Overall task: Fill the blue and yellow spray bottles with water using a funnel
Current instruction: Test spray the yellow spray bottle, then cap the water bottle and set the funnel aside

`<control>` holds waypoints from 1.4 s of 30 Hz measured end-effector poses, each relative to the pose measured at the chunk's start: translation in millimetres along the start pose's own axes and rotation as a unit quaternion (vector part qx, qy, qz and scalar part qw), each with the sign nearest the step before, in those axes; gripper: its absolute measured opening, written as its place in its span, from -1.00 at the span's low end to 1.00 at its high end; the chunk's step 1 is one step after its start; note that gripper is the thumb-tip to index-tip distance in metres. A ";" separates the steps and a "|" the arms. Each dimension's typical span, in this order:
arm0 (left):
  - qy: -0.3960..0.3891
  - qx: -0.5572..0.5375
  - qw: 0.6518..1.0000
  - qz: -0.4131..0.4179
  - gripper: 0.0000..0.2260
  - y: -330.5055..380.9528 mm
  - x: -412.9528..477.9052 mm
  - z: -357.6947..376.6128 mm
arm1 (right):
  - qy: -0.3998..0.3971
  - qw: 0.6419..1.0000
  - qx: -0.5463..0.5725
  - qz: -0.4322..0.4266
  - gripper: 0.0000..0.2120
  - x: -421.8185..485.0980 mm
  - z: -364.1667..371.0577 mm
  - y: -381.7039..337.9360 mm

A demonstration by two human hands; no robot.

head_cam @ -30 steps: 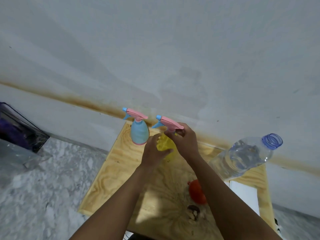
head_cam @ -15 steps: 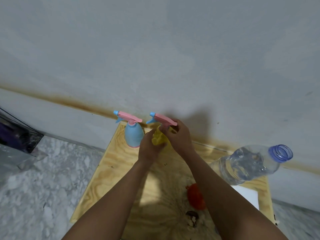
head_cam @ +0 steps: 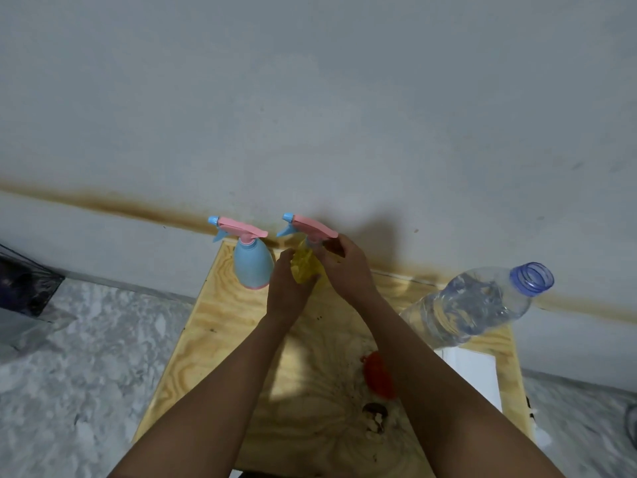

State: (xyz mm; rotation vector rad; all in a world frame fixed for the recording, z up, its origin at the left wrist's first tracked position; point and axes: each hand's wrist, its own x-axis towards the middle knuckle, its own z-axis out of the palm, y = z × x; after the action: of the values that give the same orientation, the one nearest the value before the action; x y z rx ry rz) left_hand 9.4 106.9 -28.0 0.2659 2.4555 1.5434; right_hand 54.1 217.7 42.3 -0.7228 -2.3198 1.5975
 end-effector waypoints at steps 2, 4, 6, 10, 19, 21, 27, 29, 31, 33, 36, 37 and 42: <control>-0.001 0.007 1.000 -0.003 -0.45 -1.8 1.8 0.7 | -0.013 1.000 -0.002 -0.003 -0.69 -6.7 -7.3 -3.5; -0.001 0.004 1.000 -0.003 -0.46 -0.3 1.8 0.4 | -0.022 1.000 -0.009 -0.006 -0.69 -17.0 -15.5 -4.7; -0.005 0.007 1.000 -0.001 -0.45 2.5 0.8 -1.4 | -0.023 0.999 -0.018 -0.013 -0.72 -29.3 -22.9 -4.7; -0.021 0.019 1.000 -0.007 -0.29 8.8 -11.3 -6.9 | -0.006 0.999 -0.030 -0.031 -0.76 -61.5 -39.1 -1.1; -0.109 -0.029 0.992 0.054 -0.47 39.2 -109.0 20.4 | 0.134 0.986 -0.092 -0.036 -0.79 -168.3 -101.5 61.7; -0.144 -0.047 0.983 0.103 -0.45 64.9 -122.3 32.0 | 0.161 0.977 -0.137 0.014 -0.83 -185.7 -117.9 89.7; -0.179 -0.045 0.962 0.203 -0.24 162.0 -145.2 63.8 | 0.080 0.956 -0.240 0.150 -0.75 -228.1 -149.1 162.0; -0.168 -0.040 0.963 0.207 -0.23 178.3 -147.9 74.4 | 0.022 0.951 -0.257 0.170 -0.60 -237.2 -151.8 172.5; -0.152 -0.064 0.968 0.186 -0.24 182.9 -148.7 82.3 | -0.025 0.942 -0.286 0.172 -0.52 -240.6 -152.1 176.6; -0.142 -0.084 0.974 0.158 -0.26 182.6 -150.5 85.0 | -0.051 0.934 -0.312 0.167 -0.50 -240.7 -151.1 178.2; -0.128 -0.075 0.977 0.154 -0.31 183.7 -156.5 84.3 | -0.051 0.925 -0.348 0.145 -0.57 -239.4 -148.2 179.1; -0.127 -0.072 0.977 0.155 -0.33 185.0 -158.1 83.8 | -0.048 0.923 -0.355 0.138 -0.61 -238.9 -147.9 179.2; -0.143 -0.059 0.978 0.140 -0.33 194.3 -160.4 78.4 | -0.042 0.939 -0.319 0.122 -0.62 -238.2 -154.4 181.6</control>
State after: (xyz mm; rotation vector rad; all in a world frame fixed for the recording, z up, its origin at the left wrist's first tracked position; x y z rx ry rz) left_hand 191.6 214.1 129.9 0.7835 2.1641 1.6176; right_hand 374.8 270.2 -46.8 -1.1264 -2.9343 0.9352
